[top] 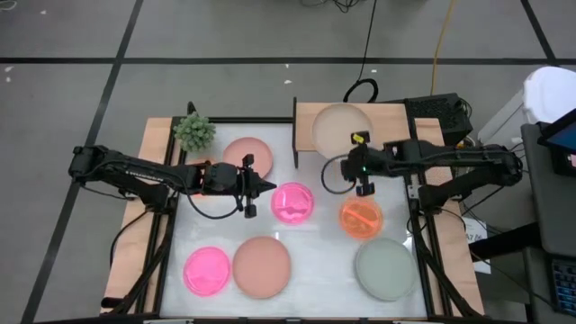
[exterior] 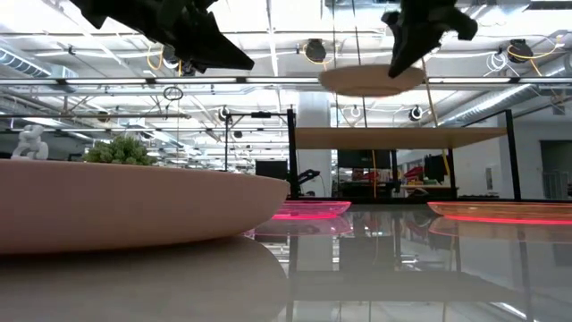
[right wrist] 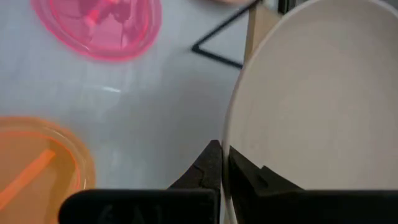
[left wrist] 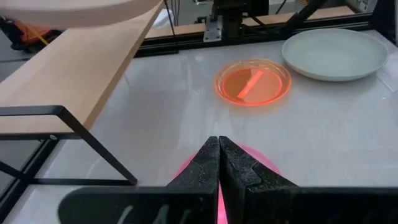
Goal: Place and stack plates onto a shelf
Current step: Put the brown plate on the shelf
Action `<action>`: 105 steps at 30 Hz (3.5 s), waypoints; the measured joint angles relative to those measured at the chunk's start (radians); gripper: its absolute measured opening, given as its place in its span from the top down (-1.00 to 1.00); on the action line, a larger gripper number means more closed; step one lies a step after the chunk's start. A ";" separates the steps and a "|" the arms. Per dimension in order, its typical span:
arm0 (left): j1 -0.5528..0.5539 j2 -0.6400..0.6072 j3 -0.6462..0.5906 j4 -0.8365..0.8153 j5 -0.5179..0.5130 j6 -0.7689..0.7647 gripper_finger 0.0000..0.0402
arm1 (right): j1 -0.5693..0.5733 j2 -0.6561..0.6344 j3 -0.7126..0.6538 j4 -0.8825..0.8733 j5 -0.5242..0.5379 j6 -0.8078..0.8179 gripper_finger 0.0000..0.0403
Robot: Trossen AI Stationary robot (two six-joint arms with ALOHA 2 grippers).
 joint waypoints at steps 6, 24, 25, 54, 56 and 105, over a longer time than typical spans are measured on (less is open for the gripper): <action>0.002 0.000 0.000 0.000 -0.001 0.046 0.99 | -0.123 0.000 0.000 -0.001 -0.038 -0.055 1.00; 0.039 0.000 0.000 0.001 -0.003 0.052 0.99 | -0.316 0.000 -0.001 -0.005 -0.113 -0.090 1.00; 0.039 0.000 0.000 0.001 -0.003 0.052 0.99 | -0.321 0.000 -0.001 -0.011 -0.113 -0.090 1.00; 0.038 0.000 0.000 0.001 -0.002 0.057 0.99 | -0.456 0.000 -0.068 -0.073 -0.091 0.199 0.99; 0.039 0.000 0.000 0.001 -0.002 0.063 0.99 | -0.456 0.000 -0.094 -0.043 -0.050 0.180 0.99; 0.059 0.000 0.000 0.009 -0.004 0.077 0.99 | -0.456 -0.090 -0.136 -0.027 -0.004 0.329 0.71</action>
